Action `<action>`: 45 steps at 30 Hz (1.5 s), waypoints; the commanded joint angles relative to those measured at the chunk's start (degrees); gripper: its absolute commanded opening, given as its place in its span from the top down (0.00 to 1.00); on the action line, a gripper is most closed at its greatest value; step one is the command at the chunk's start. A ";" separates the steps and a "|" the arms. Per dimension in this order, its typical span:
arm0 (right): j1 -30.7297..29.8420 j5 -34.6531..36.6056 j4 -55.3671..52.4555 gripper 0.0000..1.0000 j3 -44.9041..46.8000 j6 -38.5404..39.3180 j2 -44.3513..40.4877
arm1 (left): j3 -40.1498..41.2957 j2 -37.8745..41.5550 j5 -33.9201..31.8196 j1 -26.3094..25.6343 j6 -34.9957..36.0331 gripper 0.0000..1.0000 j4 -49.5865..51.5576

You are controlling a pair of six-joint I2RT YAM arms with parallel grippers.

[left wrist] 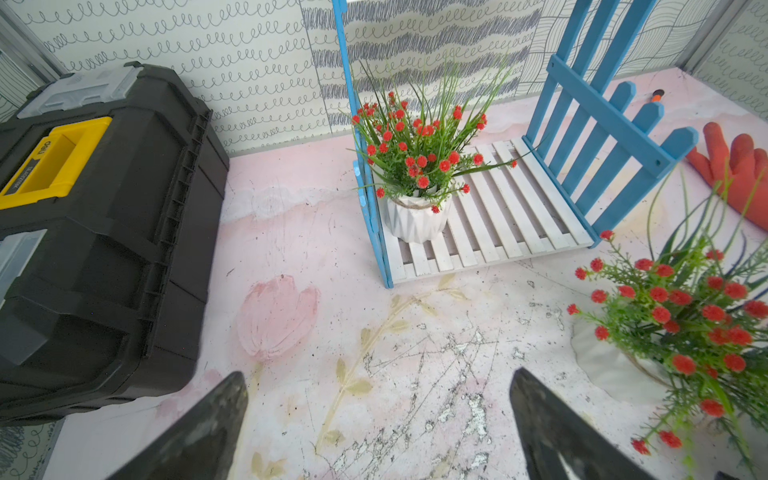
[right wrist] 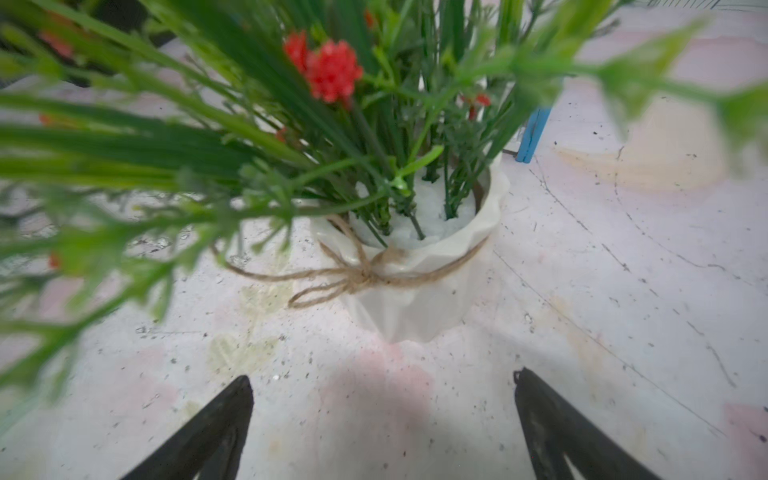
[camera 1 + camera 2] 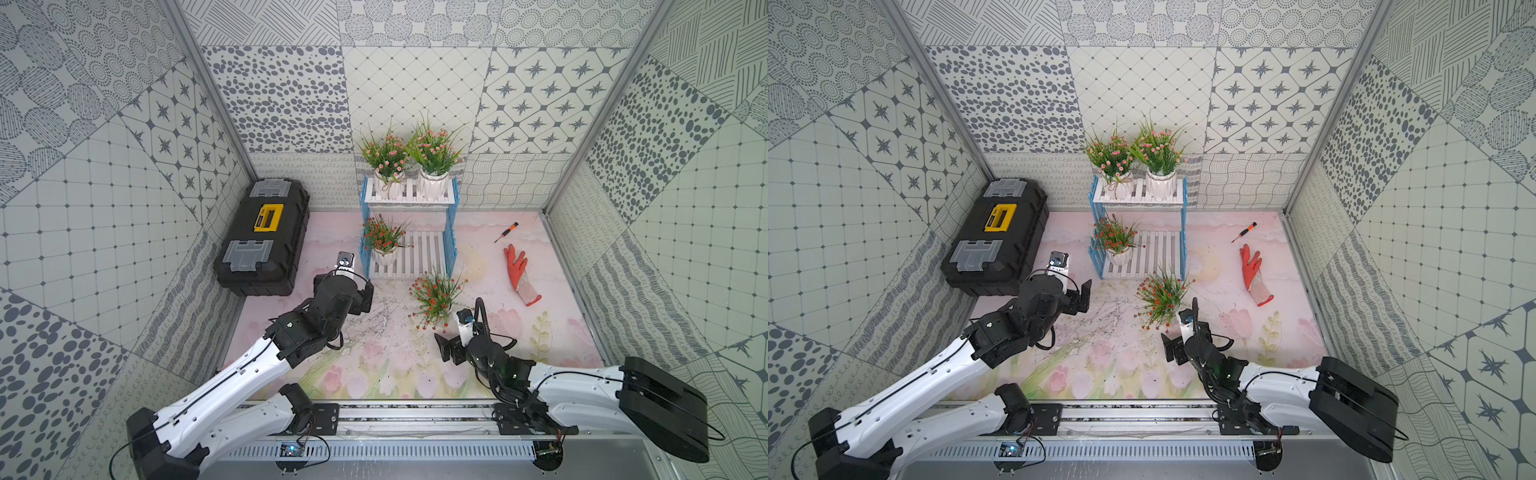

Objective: Place the baby's breath potted plants on the rack by color
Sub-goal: Pick up the baby's breath potted plant from the center of the board.

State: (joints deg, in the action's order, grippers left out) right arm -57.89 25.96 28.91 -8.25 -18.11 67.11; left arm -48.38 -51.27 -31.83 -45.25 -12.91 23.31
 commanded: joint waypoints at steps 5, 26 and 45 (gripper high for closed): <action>0.76 -1.52 12.99 0.02 -2.05 4.13 4.05 | -1.02 0.51 -0.42 0.48 1.67 0.02 -1.11; 9.13 -8.48 27.55 0.02 -8.58 9.30 22.49 | -0.22 0.80 -0.42 0.60 0.23 0.02 -0.50; 13.21 -12.86 37.36 0.02 -13.48 11.85 35.97 | -1.06 1.27 -0.83 0.61 -0.57 0.02 2.18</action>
State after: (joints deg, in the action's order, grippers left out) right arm -44.97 14.31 62.50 -20.80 -7.01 101.49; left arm -48.62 -50.00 -31.92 -44.66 -12.71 24.36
